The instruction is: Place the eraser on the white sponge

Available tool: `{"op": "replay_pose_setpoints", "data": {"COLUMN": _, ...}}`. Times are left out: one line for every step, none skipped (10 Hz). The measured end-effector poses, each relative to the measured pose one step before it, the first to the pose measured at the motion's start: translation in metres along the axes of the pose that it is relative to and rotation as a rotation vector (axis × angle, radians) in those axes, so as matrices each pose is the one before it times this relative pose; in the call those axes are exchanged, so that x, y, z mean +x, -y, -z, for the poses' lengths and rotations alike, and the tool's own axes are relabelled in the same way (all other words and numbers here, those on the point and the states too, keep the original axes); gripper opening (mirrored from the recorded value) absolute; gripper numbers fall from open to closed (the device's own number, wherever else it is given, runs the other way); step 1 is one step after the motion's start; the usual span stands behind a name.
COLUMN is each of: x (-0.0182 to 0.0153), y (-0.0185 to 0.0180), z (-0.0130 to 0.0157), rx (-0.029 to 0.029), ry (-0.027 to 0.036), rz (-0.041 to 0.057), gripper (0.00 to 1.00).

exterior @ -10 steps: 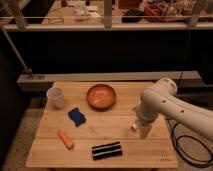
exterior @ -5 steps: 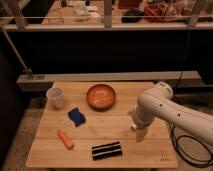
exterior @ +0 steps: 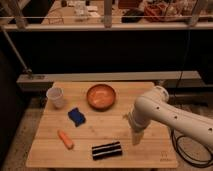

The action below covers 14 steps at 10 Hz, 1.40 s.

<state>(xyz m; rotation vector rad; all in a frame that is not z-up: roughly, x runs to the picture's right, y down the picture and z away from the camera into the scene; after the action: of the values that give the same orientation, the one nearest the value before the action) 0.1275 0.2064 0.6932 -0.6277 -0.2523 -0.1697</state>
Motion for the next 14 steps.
{"op": "replay_pose_setpoints", "data": {"x": -0.00782, "y": -0.00112, "z": -0.0045, "rx": -0.00399, "ry": 0.00988, "rz": 0.01578, "gripper": 0.8}}
{"op": "replay_pose_setpoints", "data": {"x": -0.00638, "y": -0.00077, "z": -0.00394, "rx": -0.00315, "ry": 0.00936, "rz": 0.01148, "gripper": 0.8}}
{"op": "replay_pose_setpoints", "data": {"x": -0.00111, "y": -0.00145, "z": -0.00248, "rx": -0.0018, "ry": 0.00437, "rz": 0.0061, "gripper": 0.8}}
{"op": "replay_pose_setpoints", "data": {"x": -0.00265, "y": -0.0027, "z": -0.00444, "rx": -0.00118, "ry": 0.00999, "rz": 0.00877, "gripper": 0.8}}
{"op": "replay_pose_setpoints", "data": {"x": -0.00602, "y": -0.00155, "z": -0.00573, "rx": -0.00214, "ry": 0.00885, "rz": 0.0104, "gripper": 0.8}}
{"op": "replay_pose_setpoints", "data": {"x": -0.00648, "y": -0.00107, "z": -0.00723, "rx": -0.00286, "ry": 0.00954, "rz": 0.00542, "gripper": 0.8}}
{"op": "replay_pose_setpoints", "data": {"x": -0.00586, "y": -0.00161, "z": -0.009, "rx": -0.00213, "ry": 0.01038, "rz": 0.00607, "gripper": 0.8}}
{"op": "replay_pose_setpoints", "data": {"x": -0.00337, "y": -0.0006, "z": -0.00609, "rx": -0.00156, "ry": 0.01055, "rz": 0.00456, "gripper": 0.8}}
{"op": "replay_pose_setpoints", "data": {"x": 0.00017, "y": -0.00264, "z": -0.00704, "rx": -0.00195, "ry": 0.00737, "rz": 0.00147, "gripper": 0.8}}
{"op": "replay_pose_setpoints", "data": {"x": -0.00268, "y": -0.00149, "z": -0.00708, "rx": -0.00251, "ry": 0.00423, "rz": 0.00586, "gripper": 0.8}}
{"op": "replay_pose_setpoints", "data": {"x": -0.0039, "y": -0.00051, "z": -0.00687, "rx": -0.00296, "ry": 0.00334, "rz": 0.00663, "gripper": 0.8}}
{"op": "replay_pose_setpoints", "data": {"x": -0.00124, "y": -0.00081, "z": -0.00411, "rx": -0.00118, "ry": 0.00211, "rz": 0.0017, "gripper": 0.8}}
{"op": "replay_pose_setpoints", "data": {"x": -0.00101, "y": -0.00238, "z": -0.00467, "rx": -0.00235, "ry": 0.00321, "rz": -0.00183, "gripper": 0.8}}
{"op": "replay_pose_setpoints", "data": {"x": -0.00237, "y": -0.00128, "z": -0.0072, "rx": -0.00548, "ry": 0.00511, "rz": 0.00533, "gripper": 0.8}}
